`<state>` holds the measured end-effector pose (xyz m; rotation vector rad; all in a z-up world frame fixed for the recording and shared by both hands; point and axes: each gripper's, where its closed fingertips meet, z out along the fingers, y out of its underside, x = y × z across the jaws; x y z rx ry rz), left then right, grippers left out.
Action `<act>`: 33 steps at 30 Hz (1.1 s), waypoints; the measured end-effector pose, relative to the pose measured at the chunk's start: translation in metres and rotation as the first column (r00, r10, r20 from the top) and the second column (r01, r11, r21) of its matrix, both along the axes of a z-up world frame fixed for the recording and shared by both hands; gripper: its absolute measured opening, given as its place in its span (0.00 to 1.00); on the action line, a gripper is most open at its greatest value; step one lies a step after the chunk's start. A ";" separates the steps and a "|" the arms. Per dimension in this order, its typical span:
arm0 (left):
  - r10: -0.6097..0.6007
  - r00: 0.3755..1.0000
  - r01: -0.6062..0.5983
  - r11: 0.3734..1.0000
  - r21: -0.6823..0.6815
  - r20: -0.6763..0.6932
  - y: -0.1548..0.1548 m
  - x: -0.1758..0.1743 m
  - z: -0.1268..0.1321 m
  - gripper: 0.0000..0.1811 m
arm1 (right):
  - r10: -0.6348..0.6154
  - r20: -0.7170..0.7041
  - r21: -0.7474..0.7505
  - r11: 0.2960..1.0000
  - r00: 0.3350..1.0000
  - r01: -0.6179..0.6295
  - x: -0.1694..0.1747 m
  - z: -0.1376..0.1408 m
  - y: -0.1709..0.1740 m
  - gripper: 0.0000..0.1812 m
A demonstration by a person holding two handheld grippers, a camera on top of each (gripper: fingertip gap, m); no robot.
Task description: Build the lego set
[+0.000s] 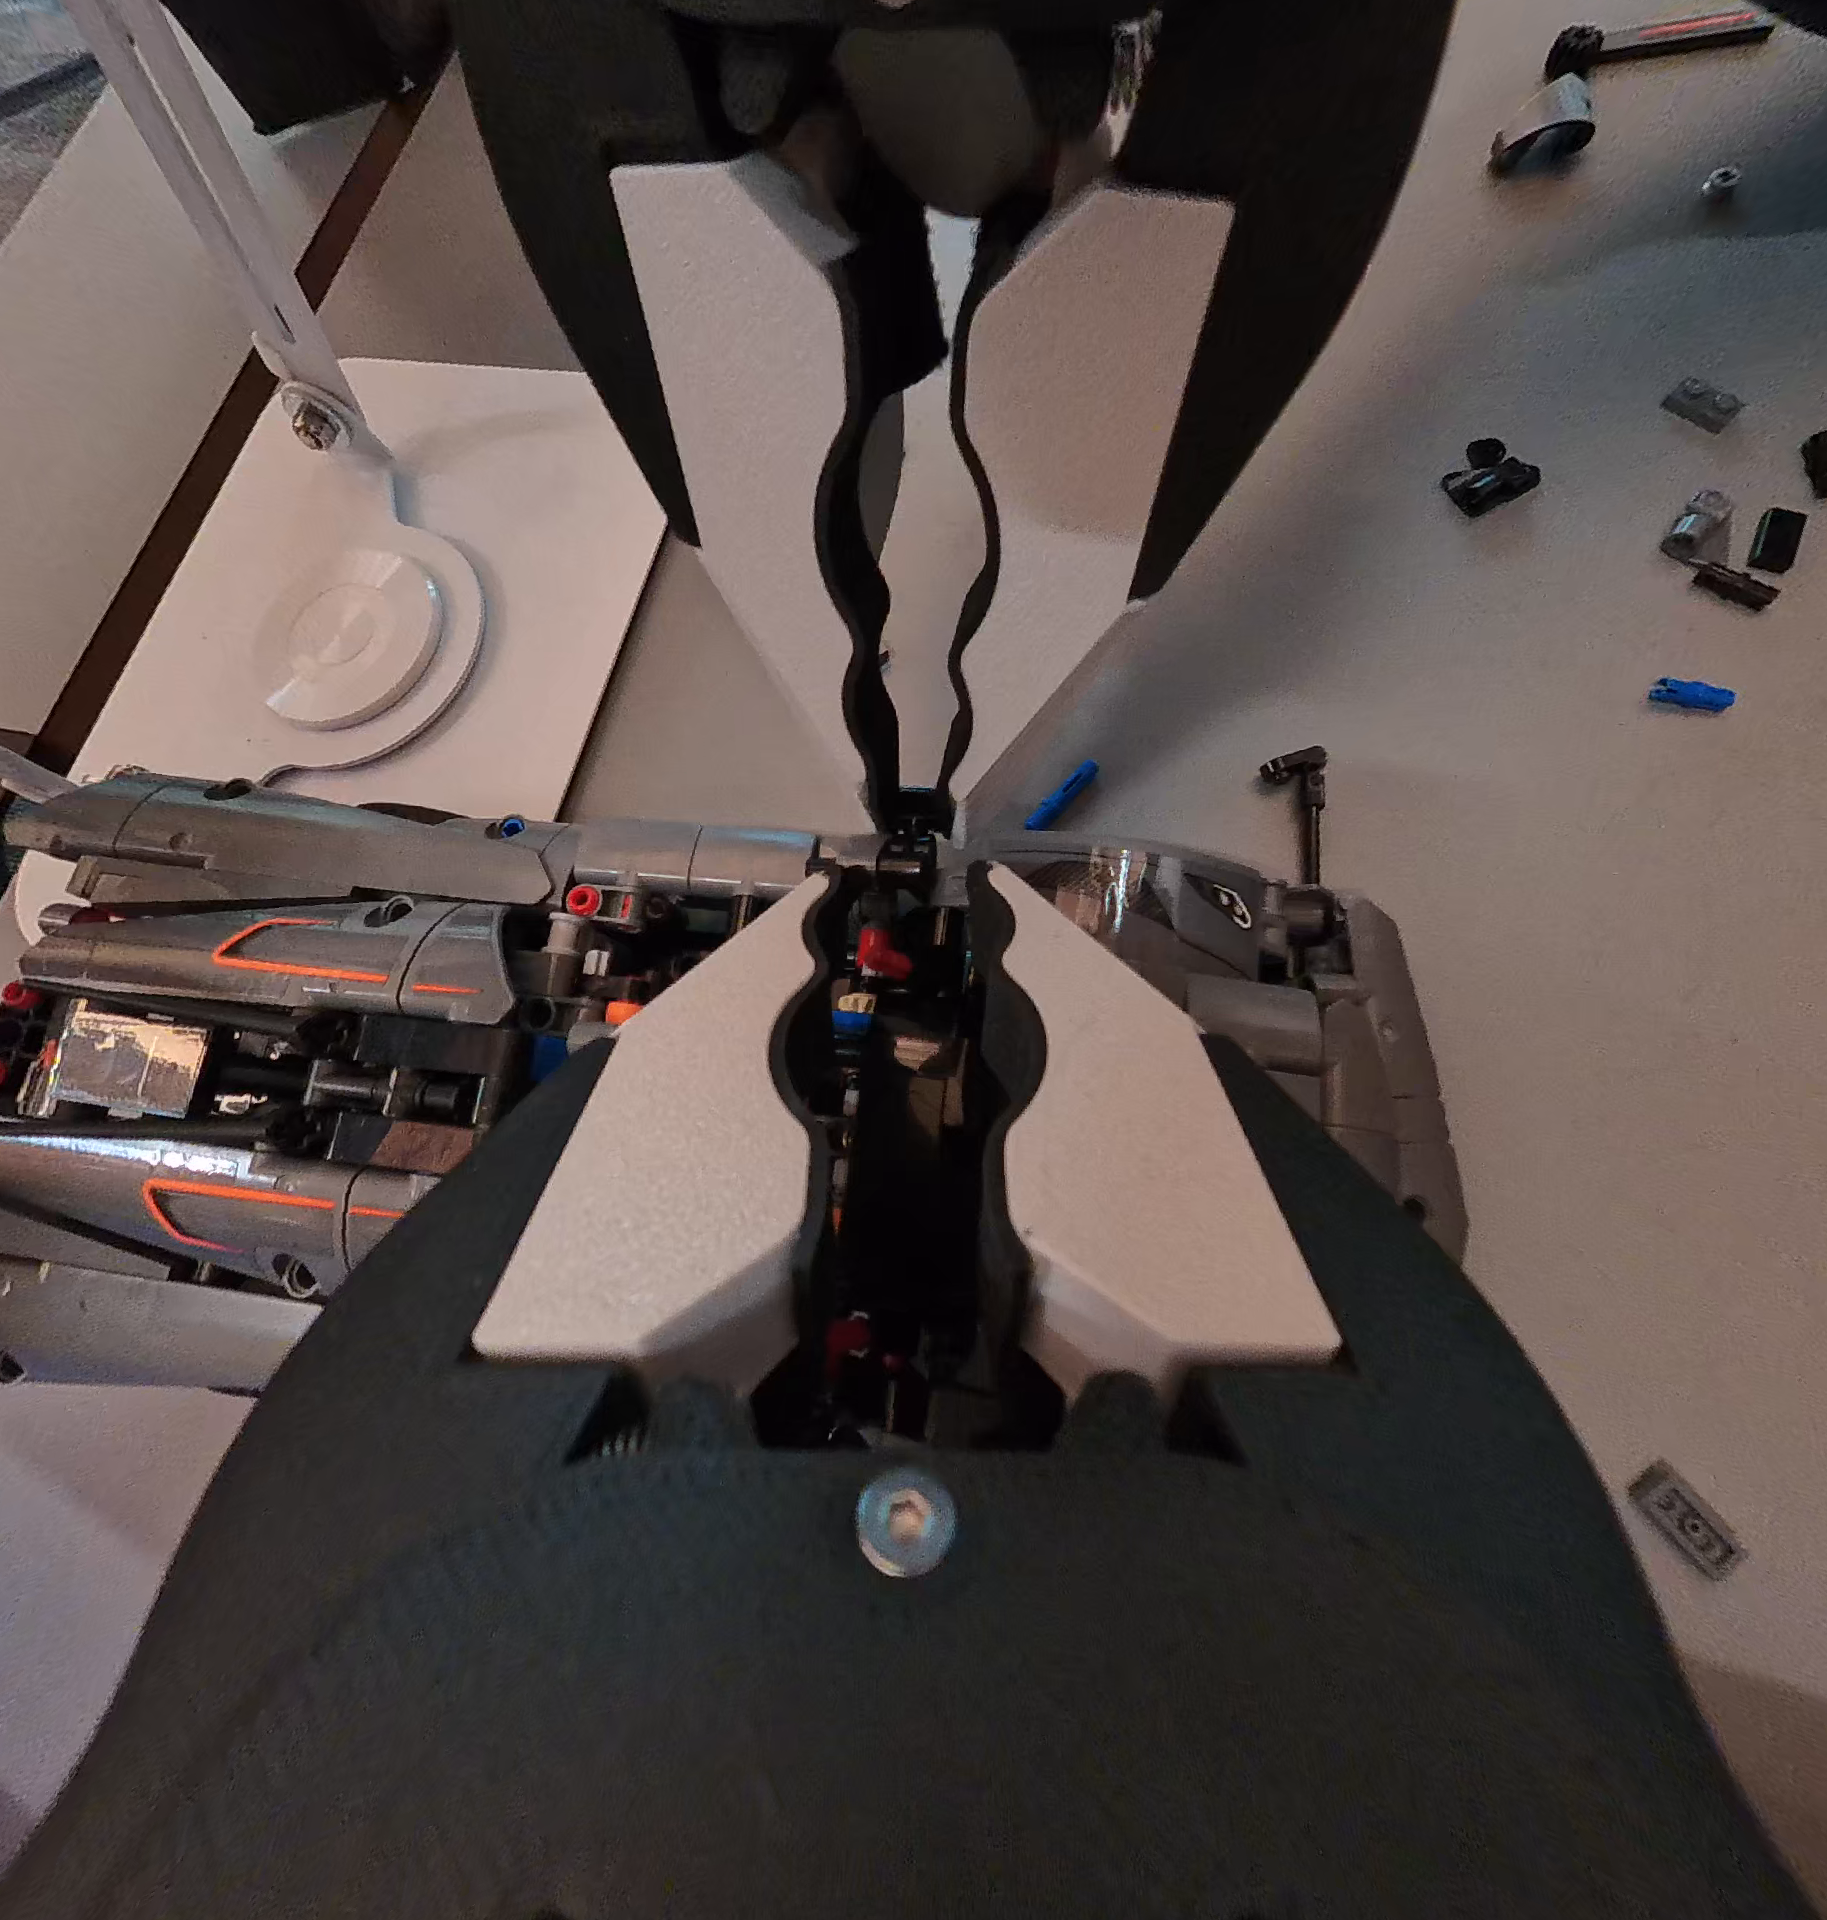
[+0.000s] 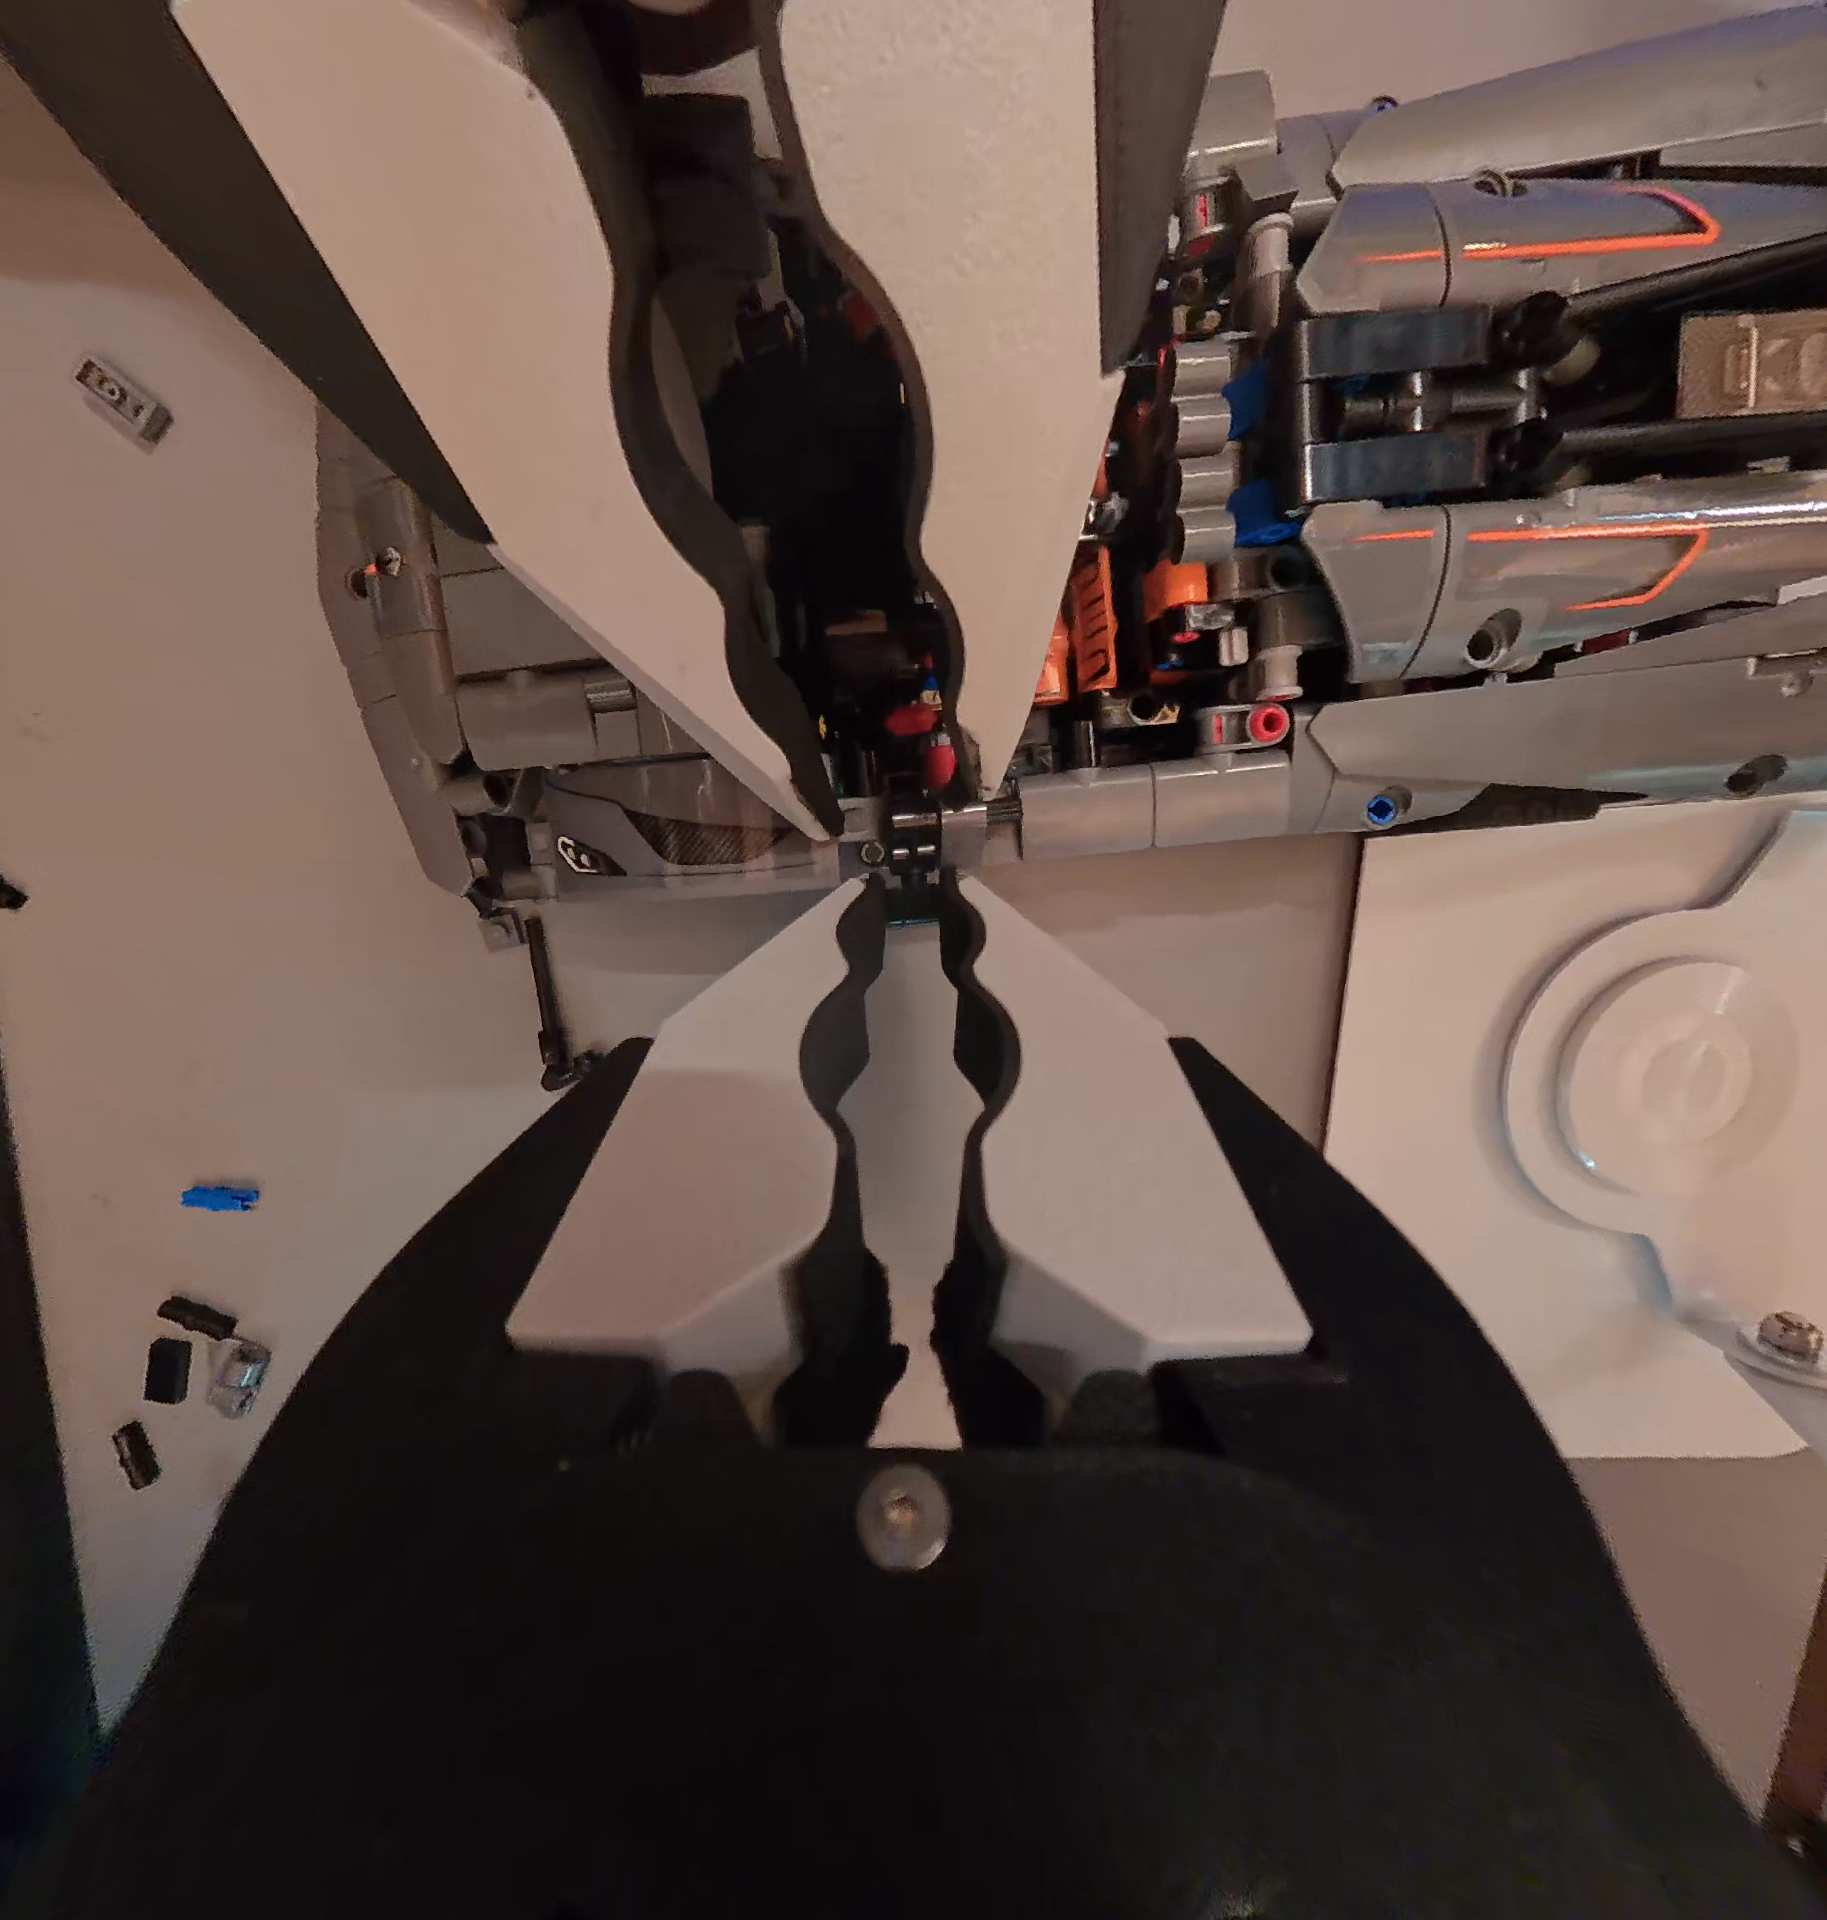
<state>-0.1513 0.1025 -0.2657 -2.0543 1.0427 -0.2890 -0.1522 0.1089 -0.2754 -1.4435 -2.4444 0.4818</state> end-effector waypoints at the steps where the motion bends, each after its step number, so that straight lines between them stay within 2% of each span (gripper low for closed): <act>1: 0.001 1.000 -0.001 1.000 -0.001 0.002 0.000 0.000 0.000 0.11 | -0.003 0.004 0.015 1.000 1.000 0.002 0.000 0.000 0.001 0.04; 11: -0.033 0.998 0.029 0.998 0.055 0.061 -0.001 0.006 0.015 0.10 | -0.008 0.005 0.061 0.998 1.000 0.008 0.001 -0.002 0.003 0.04; 14: -0.017 1.000 0.017 1.000 0.020 0.021 0.002 0.004 0.000 0.11 | -0.006 0.008 0.064 0.998 1.000 0.006 0.001 -0.003 0.003 0.04; 20: 0.011 1.000 -0.011 1.000 0.007 0.010 0.004 -0.002 -0.002 0.07 | -0.003 -0.003 0.064 0.998 1.000 0.003 0.000 -0.002 0.002 0.04; 33: 0.017 1.000 -0.017 1.000 -0.005 0.003 0.002 -0.004 -0.003 0.05 | 0.005 -0.010 0.049 0.999 1.000 -0.004 0.000 -0.001 -0.001 0.04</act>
